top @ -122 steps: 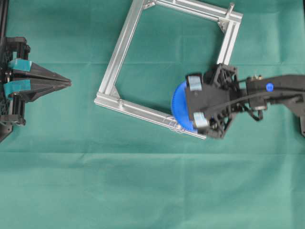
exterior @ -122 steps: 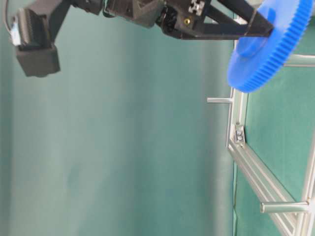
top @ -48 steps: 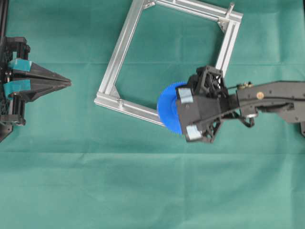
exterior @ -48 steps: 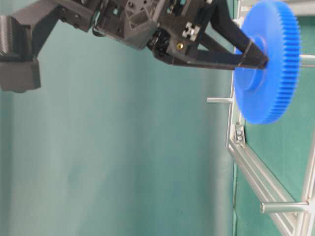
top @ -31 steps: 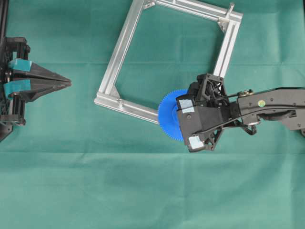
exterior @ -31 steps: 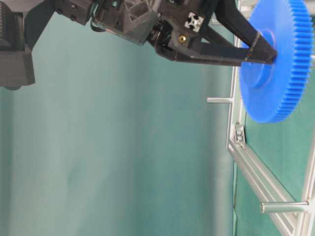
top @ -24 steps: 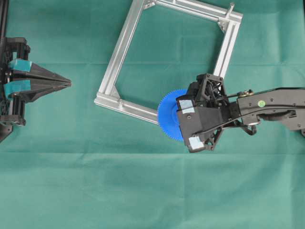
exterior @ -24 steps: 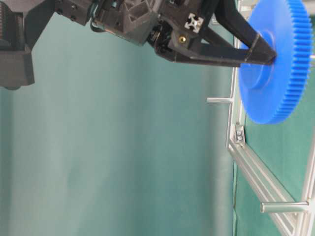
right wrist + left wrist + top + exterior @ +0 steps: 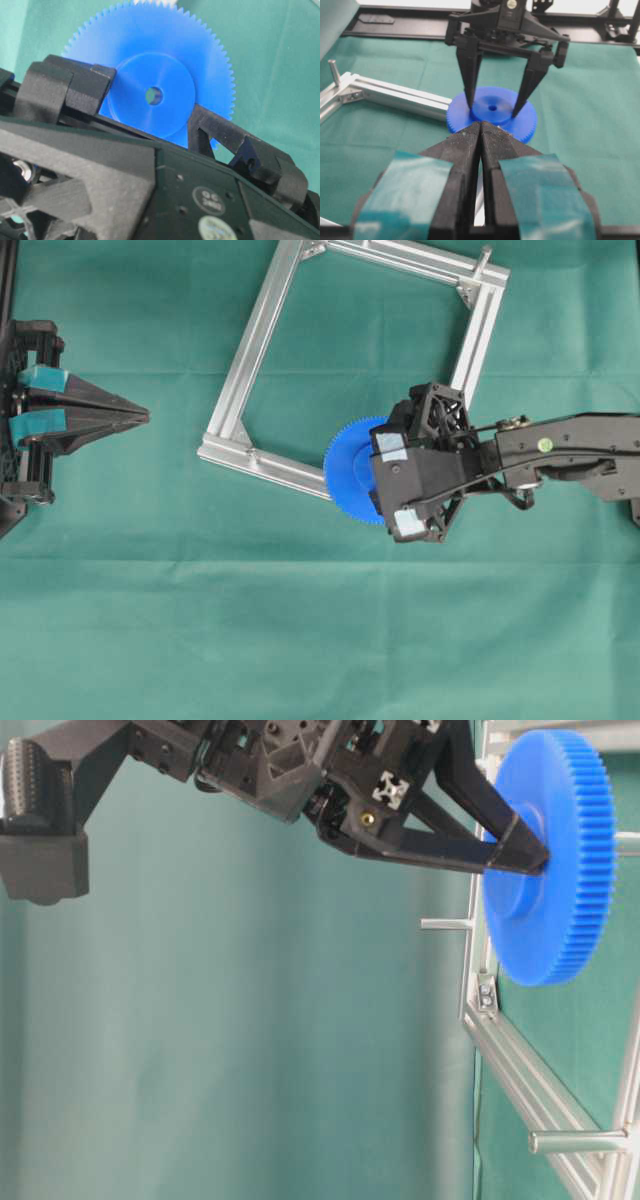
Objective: Find the location of the shaft and insert the gear.
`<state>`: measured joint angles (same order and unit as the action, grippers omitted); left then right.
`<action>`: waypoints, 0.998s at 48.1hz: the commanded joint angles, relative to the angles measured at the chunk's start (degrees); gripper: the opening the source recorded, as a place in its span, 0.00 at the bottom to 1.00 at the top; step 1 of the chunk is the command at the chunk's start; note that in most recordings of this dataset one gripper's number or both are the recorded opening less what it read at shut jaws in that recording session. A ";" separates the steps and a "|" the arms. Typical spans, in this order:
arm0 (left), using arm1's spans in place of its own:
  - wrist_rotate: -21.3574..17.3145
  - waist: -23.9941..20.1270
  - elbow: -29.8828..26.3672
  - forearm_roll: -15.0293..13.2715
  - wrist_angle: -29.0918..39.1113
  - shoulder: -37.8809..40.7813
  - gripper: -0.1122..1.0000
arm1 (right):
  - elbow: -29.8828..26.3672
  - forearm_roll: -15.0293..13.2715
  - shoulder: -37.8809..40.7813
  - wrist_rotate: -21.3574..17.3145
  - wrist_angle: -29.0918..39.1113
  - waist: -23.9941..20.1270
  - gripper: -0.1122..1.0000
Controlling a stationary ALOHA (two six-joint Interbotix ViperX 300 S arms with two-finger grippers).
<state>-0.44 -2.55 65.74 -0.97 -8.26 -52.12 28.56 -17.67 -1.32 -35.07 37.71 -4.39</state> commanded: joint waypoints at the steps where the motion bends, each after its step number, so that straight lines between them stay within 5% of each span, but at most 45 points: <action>1: -0.09 -0.09 -0.53 -0.09 -0.26 0.18 0.12 | 0.70 -0.35 -1.14 0.09 0.26 0.70 0.72; 16: -0.09 -0.09 -0.44 -0.09 -0.26 0.18 0.12 | 5.63 1.32 -4.75 -0.26 -4.48 0.79 0.72; 48: -0.09 -0.18 -0.44 -0.09 -0.26 0.18 0.12 | 3.08 1.67 -1.41 -0.18 -6.77 -0.88 0.72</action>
<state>-0.44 -2.55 65.83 -0.97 -8.26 -52.21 31.82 -16.08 -2.29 -35.33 30.15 -5.01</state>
